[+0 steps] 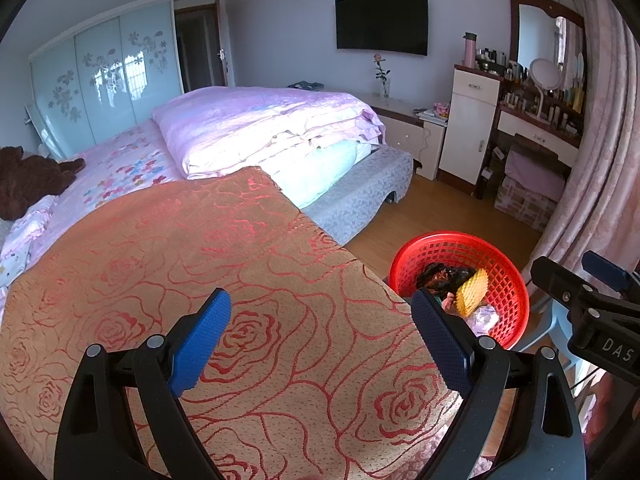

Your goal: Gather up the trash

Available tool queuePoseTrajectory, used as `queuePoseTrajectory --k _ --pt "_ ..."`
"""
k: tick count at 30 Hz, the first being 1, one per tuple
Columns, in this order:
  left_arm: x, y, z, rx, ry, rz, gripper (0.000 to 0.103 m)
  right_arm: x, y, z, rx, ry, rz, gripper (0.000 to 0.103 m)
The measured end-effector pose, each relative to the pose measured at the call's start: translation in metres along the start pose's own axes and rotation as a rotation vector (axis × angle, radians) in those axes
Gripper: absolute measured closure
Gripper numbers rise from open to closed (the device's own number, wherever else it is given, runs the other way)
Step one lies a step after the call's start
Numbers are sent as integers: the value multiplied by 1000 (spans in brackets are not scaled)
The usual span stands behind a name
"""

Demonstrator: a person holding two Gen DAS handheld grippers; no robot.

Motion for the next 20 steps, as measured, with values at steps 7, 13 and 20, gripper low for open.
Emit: queuePoseTrajectory --k 7,13,20 --pt "-8 2 -1 17 35 2 15 0 1 4 2 -4 2 7" --pt "-15 -20 -8 -30 39 -25 15 -1 -2 8 -5 -18 3 7" --pt "-36 -129 9 -238 15 -202 15 12 -93 36 -188 -89 -131 7"
Point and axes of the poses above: each gripper's, at about its wrist camera, not at the fingertips, and x roughly the way its jaws point, y to its right, z to its underside, the point moved 8 cm from there along x, roughly the way its jaws point, and after that the axes turned 6 degrees about -y, right-handed, at the moved point
